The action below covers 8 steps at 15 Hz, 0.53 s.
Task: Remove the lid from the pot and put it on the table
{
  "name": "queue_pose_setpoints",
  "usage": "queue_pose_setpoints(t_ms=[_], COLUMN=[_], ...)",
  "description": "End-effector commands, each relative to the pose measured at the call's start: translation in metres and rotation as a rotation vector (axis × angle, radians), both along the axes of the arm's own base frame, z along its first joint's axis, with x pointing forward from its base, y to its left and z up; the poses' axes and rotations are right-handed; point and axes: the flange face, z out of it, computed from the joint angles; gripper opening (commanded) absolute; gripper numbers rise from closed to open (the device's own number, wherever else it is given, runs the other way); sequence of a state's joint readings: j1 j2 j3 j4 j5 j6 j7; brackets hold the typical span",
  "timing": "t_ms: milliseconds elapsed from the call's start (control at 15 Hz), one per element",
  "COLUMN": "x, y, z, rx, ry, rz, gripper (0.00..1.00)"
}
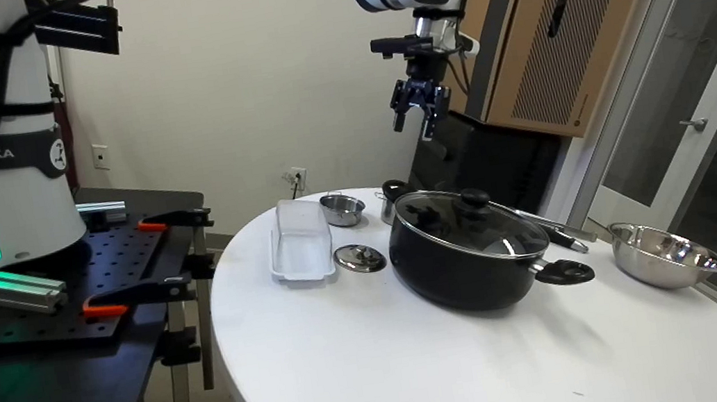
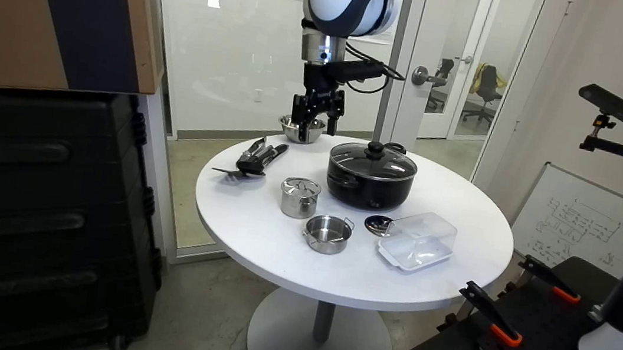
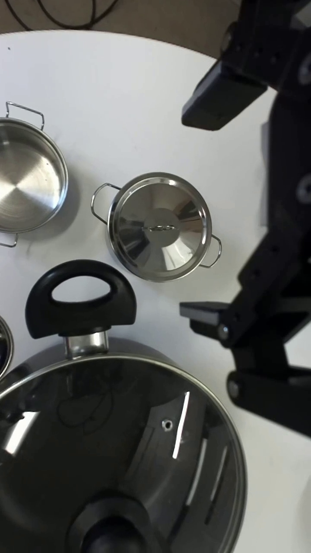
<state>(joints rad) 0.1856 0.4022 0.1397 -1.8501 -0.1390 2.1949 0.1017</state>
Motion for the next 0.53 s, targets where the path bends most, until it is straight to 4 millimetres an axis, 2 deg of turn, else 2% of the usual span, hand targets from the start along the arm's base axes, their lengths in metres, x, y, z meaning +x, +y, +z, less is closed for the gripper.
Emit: queue_pose_setpoints(t_ms=[0, 467], x=[0.0005, 0.0089], y=[0.0002, -0.0087], z=[0.0007, -0.0024], rx=[0.0, 0.047], ry=[0.0, -0.071], rz=[0.0, -0.043], gripper=[1.0, 1.0])
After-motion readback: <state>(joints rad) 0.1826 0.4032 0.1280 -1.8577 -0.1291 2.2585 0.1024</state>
